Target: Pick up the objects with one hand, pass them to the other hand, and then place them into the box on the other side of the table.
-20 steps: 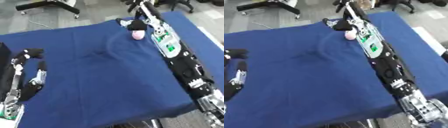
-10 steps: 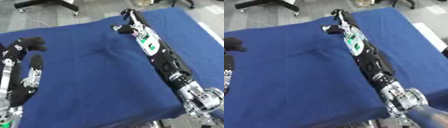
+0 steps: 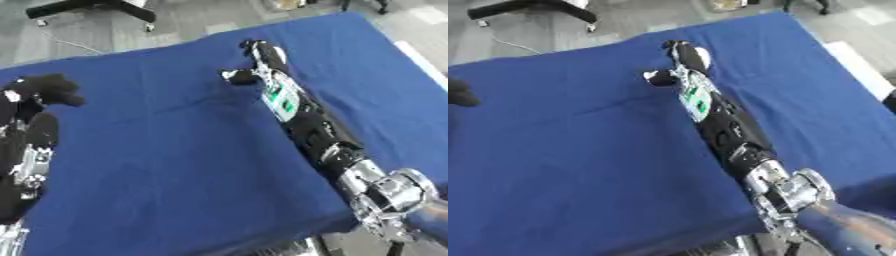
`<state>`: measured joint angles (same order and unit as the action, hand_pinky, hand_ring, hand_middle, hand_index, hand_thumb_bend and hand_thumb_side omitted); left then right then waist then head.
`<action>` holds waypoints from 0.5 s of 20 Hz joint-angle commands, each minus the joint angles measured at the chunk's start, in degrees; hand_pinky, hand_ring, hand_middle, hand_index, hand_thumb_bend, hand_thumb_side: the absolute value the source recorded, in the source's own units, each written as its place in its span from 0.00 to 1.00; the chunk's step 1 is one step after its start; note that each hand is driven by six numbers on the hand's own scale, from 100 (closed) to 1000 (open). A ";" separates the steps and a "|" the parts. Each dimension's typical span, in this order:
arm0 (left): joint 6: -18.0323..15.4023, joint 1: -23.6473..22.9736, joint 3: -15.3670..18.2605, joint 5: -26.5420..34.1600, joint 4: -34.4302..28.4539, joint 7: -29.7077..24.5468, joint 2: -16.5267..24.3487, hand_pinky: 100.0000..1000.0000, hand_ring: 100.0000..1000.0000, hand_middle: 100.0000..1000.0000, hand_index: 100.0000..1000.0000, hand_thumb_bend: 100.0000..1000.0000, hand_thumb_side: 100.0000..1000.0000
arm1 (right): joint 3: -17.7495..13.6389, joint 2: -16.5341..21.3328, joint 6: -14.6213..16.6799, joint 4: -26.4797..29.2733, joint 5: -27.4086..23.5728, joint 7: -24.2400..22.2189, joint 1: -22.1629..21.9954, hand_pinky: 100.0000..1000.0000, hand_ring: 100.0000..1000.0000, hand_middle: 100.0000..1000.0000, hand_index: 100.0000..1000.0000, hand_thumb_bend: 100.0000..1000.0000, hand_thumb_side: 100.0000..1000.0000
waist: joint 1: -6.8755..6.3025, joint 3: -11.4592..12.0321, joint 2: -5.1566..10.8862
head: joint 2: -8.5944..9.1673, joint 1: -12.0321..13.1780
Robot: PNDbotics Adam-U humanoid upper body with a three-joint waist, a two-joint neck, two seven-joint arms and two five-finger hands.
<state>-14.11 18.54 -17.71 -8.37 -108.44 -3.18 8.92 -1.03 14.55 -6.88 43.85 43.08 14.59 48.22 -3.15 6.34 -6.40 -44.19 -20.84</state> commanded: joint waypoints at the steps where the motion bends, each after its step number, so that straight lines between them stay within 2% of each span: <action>1: 0.46 0.31 1.49 3.34 -1.36 -1.64 0.48 0.75 0.57 0.62 0.79 0.09 0.74 | -0.16 0.50 0.24 -1.77 0.73 3.21 1.46 0.52 0.31 0.63 0.80 0.46 0.28 | 0.05 0.16 0.73 | 0.58 -0.58; 6: 1.36 0.39 2.73 8.47 -1.67 -3.98 0.99 0.75 0.57 0.62 0.79 0.09 0.74 | 0.17 0.68 0.67 -3.63 -0.01 5.03 1.64 0.53 0.32 0.63 0.80 0.46 0.28 | 0.17 0.21 0.77 | 1.13 -1.80; 10: 2.09 0.43 3.78 12.67 -1.89 -5.99 1.51 0.75 0.57 0.62 0.79 0.09 0.74 | -0.10 1.03 -0.34 -4.26 0.18 6.12 1.86 0.53 0.33 0.65 0.80 0.46 0.27 | 0.18 0.30 0.83 | 1.31 -2.26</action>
<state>-12.16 18.46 -14.71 2.90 -109.14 -8.48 9.17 -1.01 14.48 -6.96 39.56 43.24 20.23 48.95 -3.06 6.59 -6.39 -43.66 -22.81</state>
